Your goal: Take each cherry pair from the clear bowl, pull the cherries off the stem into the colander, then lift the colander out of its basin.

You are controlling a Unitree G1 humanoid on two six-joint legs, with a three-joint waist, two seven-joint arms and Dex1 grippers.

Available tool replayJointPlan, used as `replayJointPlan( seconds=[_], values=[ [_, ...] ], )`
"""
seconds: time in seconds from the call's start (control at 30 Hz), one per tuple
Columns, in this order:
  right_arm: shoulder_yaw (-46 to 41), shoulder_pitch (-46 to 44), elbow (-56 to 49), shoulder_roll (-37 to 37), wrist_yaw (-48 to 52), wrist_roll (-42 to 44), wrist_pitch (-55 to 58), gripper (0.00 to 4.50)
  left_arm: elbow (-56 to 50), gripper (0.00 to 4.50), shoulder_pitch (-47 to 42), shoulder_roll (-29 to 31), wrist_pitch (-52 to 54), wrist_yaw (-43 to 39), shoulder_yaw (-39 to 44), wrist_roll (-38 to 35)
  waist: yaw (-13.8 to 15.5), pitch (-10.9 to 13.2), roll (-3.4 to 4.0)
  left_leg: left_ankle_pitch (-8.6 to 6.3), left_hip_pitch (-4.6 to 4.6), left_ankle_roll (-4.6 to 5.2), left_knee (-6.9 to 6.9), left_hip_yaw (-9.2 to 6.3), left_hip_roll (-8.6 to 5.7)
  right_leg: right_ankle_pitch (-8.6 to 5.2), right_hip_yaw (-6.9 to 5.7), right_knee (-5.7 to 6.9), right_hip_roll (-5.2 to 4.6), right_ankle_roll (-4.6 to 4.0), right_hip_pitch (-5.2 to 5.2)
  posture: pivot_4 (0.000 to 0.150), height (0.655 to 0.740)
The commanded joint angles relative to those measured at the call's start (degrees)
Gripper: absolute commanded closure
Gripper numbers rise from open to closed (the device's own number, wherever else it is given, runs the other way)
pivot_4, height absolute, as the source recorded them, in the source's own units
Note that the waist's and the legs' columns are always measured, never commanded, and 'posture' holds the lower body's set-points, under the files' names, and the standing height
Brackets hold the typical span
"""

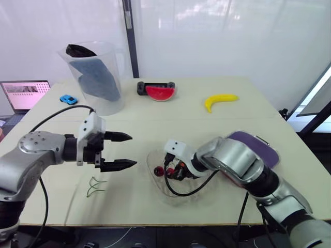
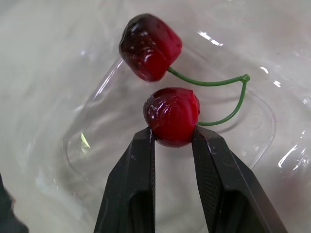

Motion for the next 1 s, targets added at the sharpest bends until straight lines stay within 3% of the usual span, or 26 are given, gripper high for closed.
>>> replayJointPlan(
  seconds=[0.03, 0.23, 0.33, 0.5, 0.67, 0.8, 0.9, 1.0],
  values=[
    [-0.02, -1.45, -0.28, 0.15, -1.68, 1.79, 0.39, 3.35, -0.58, 0.0, -0.34, 0.03, -0.61, -0.24, 0.19, 0.07, 0.0, 0.0, 0.0, 0.0, 0.0, 0.0, 0.0, 0.0, 0.0, 0.0, 0.0, 0.0, 0.0, 0.0, 0.0, 0.15, 0.74],
    [0.63, -2.38, -1.09, -0.69, -3.1, 3.68, 0.39, 3.35, -0.51, 0.0, -0.42, -0.15, -0.69, -0.28, 0.1, 0.17, -0.01, 0.0, 0.0, 0.0, 0.0, 0.0, 0.0, 0.0, 0.0, 0.0, 0.0, 0.0, 0.0, 0.0, 0.0, 0.15, 0.74],
    [2.24, -5.13, -6.49, -6.23, 0.05, 4.9, -2.51, 3.35, 0.2, 0.0, -0.72, -0.72, -0.53, 0.05, 0.49, -0.13, 0.08, 0.01, 0.02, 0.0, 0.0, 0.0, 0.0, 0.0, 0.01, 0.0, 0.01, 0.0, -0.01, 0.0, -0.01, 0.15, 0.74],
    [4.1, -7.01, -11.35, -18.38, 6.56, 1.82, -17.53, 3.35, 1.57, 0.0, -2.43, -3.12, 1.26, 1.86, 2.33, -2.77, 0.08, 0.0, 0.0, -0.01, -0.02, 0.03, 0.01, 0.0, 0.0, -0.01, -0.04, -0.03, -0.05, 0.01, 0.01, 0.15, 0.74],
    [-2.82, -4.5, -11.66, -23.26, 12.02, -2.1, -37.74, 3.35, 3.38, 0.0, -4.49, -4.87, 2.59, 3.58, 3.53, -4.85, -0.09, 0.01, 0.0, -0.02, -0.02, 0.04, 0.0, 0.03, -0.01, 0.0, -0.01, -0.01, 0.05, 0.01, -0.02, 0.15, 0.74],
    [-11.95, 1.22, -10.7, -20.1, 6.43, -7.44, -54.72, 3.35, 7.96, 0.0, -11.1, -8.98, 6.55, 8.13, 5.0, -9.15, 0.17, -0.01, -0.06, -0.02, -0.03, 0.04, 0.07, 0.01, 0.01, 0.0, -0.04, 0.0, 0.05, 0.0, 0.03, 0.15, 0.74],
    [-11.1, 2.61, -8.43, -17.92, 6.25, -12.7, -64.54, 3.35, 12.13, 0.0, -16.99, -12.27, 14.14, 15.02, 7.57, -15.29, 0.14, -0.02, -0.07, -0.02, -0.02, 0.03, 0.13, 0.02, -0.03, 0.0, -0.04, 0.0, 0.02, 0.01, 0.07, 0.15, 0.74],
    [-8.03, 4.41, -6.36, -16.22, 0.88, -25.06, -76.53, 3.35, 17.89, 0.0, -24.89, -16.56, 19.35, 22.69, 10.23, -19.91, 0.09, -0.03, -0.11, -0.01, -0.02, 0.01, 0.17, -0.04, -0.03, 0.0, -0.08, 0.02, 0.03, 0.01, 0.07, 0.15, 0.74]
  ],
)
